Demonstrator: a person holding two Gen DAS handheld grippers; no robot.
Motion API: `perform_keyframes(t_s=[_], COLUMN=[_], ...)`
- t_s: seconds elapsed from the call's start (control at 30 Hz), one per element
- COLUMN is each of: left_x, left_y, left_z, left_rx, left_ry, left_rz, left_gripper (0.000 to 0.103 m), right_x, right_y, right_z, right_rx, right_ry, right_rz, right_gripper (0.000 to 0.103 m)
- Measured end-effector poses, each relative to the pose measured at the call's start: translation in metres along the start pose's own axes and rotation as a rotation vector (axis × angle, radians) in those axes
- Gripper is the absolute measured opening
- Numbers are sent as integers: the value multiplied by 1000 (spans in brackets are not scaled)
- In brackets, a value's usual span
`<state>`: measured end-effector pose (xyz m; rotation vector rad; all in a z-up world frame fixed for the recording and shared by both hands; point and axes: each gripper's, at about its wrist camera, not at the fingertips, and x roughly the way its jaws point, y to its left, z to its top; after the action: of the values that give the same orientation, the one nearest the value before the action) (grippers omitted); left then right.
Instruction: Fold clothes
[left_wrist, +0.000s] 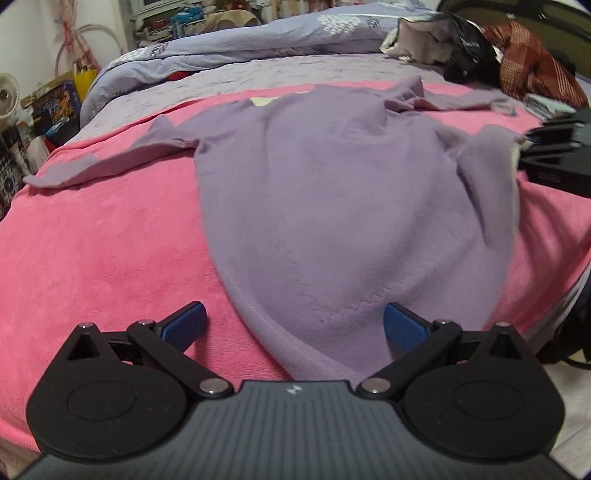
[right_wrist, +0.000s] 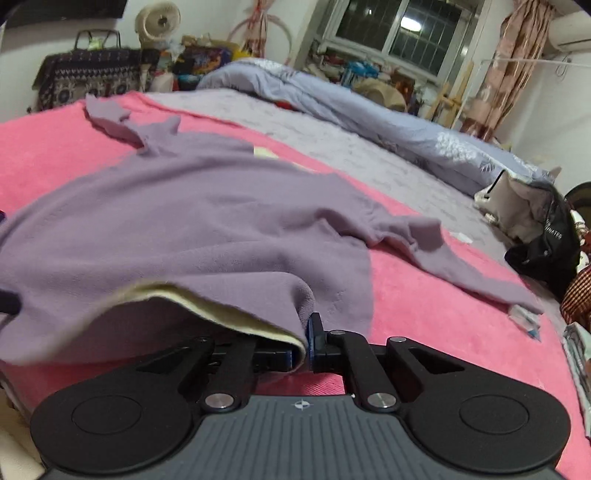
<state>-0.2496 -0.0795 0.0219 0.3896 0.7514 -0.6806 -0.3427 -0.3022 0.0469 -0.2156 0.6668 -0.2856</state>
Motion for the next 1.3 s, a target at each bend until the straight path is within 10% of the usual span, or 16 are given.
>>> perform_keyframes(t_s=[0.2,0.53,0.73,0.9,1.17,1.3], left_x=[-12,-7,0,-3,-5,-8], left_y=[10,24,19,0,24,25], left_z=[9,4,-2,-3,-5,-3], left_rx=[-4,-54,-99,-32,-224,-228], left_ry=[-56,-6,59,52,22,6], left_rz=[41,42,-100,-145,-311,-292], left_gripper=[103,103,102,102,101,69], right_x=[-72,-61,-73,-78,-90,-93], right_y=[-37,-36,-46,-62,-101,-116], right_z=[1,-58,-50,-46,-50,-55], right_rx=[94,132,170,273,528,570], right_ry=[-90,238,144,82,-50,-60], right_rz=[-70,24,-22,-2,-36,-72], right_gripper=[8,7,38,38,43,51])
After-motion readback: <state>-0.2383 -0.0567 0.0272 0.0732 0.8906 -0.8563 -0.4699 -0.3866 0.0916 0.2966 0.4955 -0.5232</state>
